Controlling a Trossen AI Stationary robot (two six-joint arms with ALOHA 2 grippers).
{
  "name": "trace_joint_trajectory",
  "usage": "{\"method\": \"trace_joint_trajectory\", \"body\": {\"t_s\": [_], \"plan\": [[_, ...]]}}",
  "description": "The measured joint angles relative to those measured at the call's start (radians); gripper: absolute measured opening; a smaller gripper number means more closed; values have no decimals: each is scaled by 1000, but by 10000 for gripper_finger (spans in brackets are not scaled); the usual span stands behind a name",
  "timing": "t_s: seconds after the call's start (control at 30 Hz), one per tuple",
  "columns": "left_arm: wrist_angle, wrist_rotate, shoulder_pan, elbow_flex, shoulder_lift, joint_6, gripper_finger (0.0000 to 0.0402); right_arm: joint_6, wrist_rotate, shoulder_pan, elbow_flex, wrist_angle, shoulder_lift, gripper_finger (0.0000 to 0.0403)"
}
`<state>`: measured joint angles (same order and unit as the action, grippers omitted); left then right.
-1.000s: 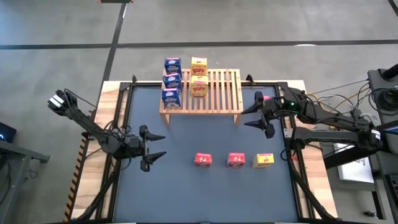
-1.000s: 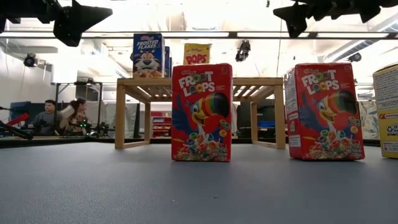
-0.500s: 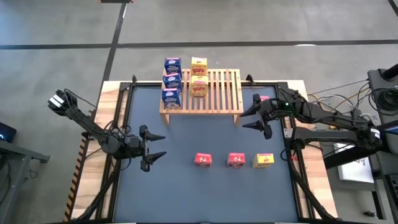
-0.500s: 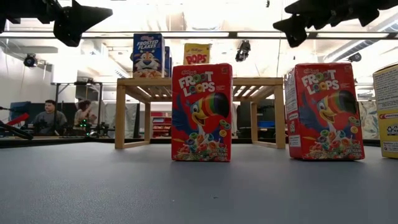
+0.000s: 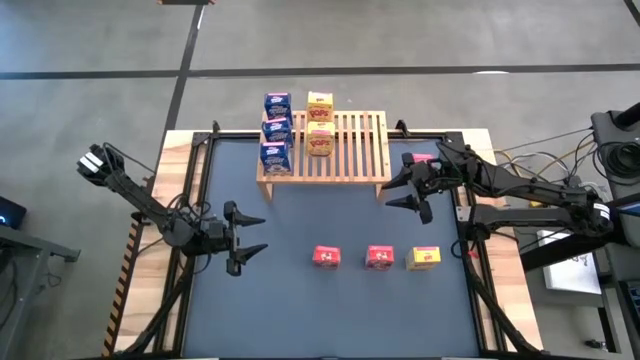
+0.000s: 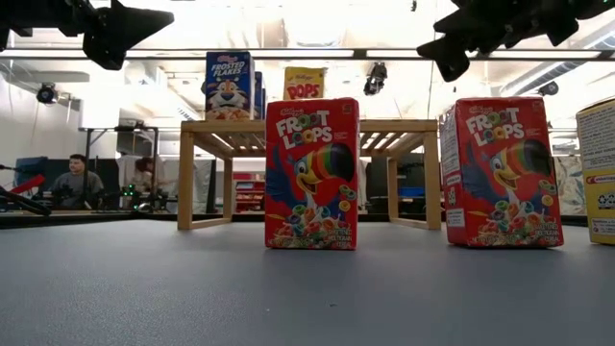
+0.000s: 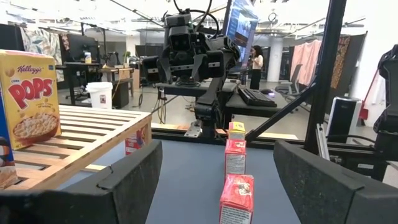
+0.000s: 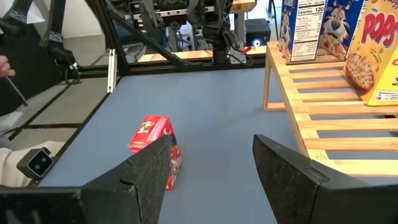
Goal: Stack cereal on shelf
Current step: Put the yellow cereal box on the shelf aligned with the other yellow cereal box
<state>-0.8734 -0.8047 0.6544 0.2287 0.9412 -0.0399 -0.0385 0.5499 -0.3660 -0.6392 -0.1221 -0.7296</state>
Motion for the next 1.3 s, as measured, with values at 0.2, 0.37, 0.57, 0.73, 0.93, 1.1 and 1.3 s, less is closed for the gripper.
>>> {"method": "trace_joint_trajectory", "body": {"t_s": [0.2,0.37,0.57,0.73,0.93,1.1,1.3], "plan": [[0,2,0,0,0,0,292,-4,0,0,0,0,1,216],[0,2,0,0,0,0,292,-2,0,0,-1,0,2,216],[0,3,0,0,0,0,292,4,0,0,-1,0,2,216],[0,3,0,0,0,0,292,15,3,4,-2,0,2,216],[0,3,0,0,0,0,292,-15,8,22,-2,0,-4,216],[0,3,0,0,0,0,292,-42,9,28,-18,-82,-9,216],[0,3,0,0,0,0,292,-73,5,56,-135,-407,-4,216]]}}
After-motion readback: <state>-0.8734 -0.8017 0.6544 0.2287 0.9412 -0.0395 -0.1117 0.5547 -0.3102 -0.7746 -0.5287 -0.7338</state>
